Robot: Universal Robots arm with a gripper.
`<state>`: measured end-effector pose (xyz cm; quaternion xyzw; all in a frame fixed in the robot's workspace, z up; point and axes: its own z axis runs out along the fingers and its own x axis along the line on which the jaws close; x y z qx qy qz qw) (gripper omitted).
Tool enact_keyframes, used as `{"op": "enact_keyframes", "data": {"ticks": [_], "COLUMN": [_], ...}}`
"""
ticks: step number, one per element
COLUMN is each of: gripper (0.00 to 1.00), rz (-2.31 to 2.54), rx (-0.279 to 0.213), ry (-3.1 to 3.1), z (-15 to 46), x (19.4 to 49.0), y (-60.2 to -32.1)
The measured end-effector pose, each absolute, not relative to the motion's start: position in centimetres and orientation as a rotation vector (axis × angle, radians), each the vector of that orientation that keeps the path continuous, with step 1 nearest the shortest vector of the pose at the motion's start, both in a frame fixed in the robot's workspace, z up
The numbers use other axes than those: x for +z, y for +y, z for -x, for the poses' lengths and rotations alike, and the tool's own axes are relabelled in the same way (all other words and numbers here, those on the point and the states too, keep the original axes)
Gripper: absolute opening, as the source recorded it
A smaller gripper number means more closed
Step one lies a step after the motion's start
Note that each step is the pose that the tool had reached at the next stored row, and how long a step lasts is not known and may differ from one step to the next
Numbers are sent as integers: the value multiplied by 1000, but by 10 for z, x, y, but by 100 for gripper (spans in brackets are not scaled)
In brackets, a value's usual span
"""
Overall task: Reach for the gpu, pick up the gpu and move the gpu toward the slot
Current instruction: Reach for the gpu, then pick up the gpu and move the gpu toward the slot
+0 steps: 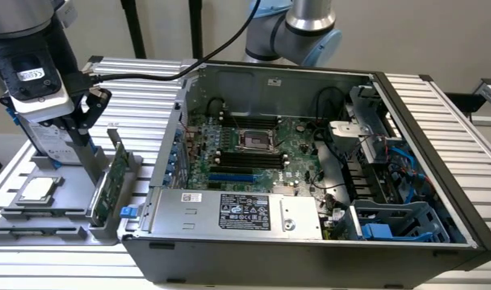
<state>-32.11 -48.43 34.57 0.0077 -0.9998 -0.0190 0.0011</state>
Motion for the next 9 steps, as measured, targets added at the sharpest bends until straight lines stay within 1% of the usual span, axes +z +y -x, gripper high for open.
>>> {"op": "enact_keyframes", "data": {"ticks": [9], "gripper": [11], "rz": [-24], "rx": [-60], "ry": [-3139], "z": [321], "x": [346], "y": [-484]}}
